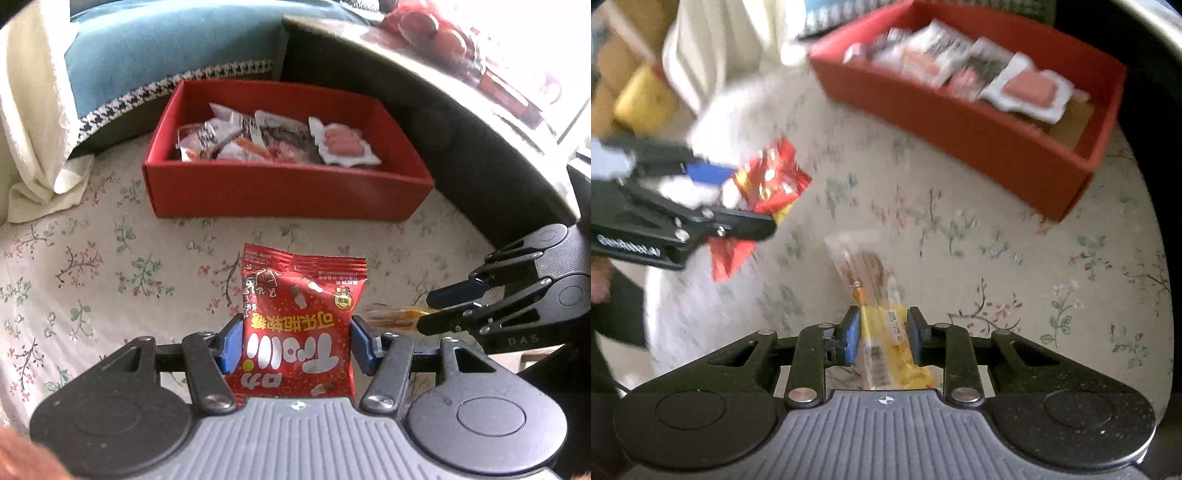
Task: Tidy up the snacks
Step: 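Grasp the red Trolli bag with the left gripper while the right gripper grasps the yellow stick snack, then lift both snacks and carry them over the red box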
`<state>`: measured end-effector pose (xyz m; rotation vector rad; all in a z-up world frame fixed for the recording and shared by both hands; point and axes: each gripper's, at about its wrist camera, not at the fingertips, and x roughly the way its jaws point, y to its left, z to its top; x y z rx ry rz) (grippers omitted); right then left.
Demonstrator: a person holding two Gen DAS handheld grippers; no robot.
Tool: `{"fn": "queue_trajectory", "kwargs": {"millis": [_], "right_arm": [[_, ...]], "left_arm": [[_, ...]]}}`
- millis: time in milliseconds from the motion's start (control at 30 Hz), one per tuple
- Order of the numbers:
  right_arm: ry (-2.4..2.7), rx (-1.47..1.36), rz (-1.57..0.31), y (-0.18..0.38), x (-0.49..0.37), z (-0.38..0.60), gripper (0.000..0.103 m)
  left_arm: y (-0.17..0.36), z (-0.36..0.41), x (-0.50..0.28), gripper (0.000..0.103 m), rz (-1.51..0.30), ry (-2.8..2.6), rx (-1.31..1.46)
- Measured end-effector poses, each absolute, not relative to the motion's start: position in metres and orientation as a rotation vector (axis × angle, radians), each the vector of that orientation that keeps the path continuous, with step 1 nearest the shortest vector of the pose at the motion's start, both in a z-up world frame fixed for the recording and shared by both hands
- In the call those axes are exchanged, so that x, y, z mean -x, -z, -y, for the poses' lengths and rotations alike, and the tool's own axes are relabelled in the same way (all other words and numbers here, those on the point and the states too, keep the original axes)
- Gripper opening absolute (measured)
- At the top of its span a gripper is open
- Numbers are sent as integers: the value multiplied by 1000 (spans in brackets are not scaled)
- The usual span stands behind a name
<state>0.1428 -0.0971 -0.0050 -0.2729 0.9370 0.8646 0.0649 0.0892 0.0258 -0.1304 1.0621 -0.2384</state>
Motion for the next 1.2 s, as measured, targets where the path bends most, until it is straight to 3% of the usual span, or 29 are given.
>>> {"fn": "queue_trajectory", "kwargs": {"millis": [67, 133, 233, 300, 333, 400, 533, 900, 1200], "right_arm": [[-858, 342, -946, 15, -143, 84, 44], [-863, 371, -903, 15, -143, 76, 66], [-840, 417, -866, 15, -148, 63, 69], [-825, 455, -842, 14, -145, 58, 64], [-818, 469, -832, 14, -142, 57, 53], [-826, 462, -844, 12, -136, 57, 43], [-830, 418, -872, 10, -129, 60, 34], [-758, 76, -758, -37, -151, 105, 32], [-720, -24, -636, -74, -167, 118, 33]], "left_arm": [[-15, -84, -66, 51, -1096, 237, 89], [-2, -79, -68, 51, -1136, 218, 44], [13, -73, -70, 51, -1176, 214, 4], [19, -69, -73, 51, -1186, 207, -19], [19, -65, -73, 52, -1174, 205, -41], [22, -59, -76, 53, -1168, 208, -89], [22, -47, -73, 51, -1166, 204, -157], [-23, -60, -81, 49, -1038, 142, -55], [-58, -57, -108, 49, -921, 109, -22]]}}
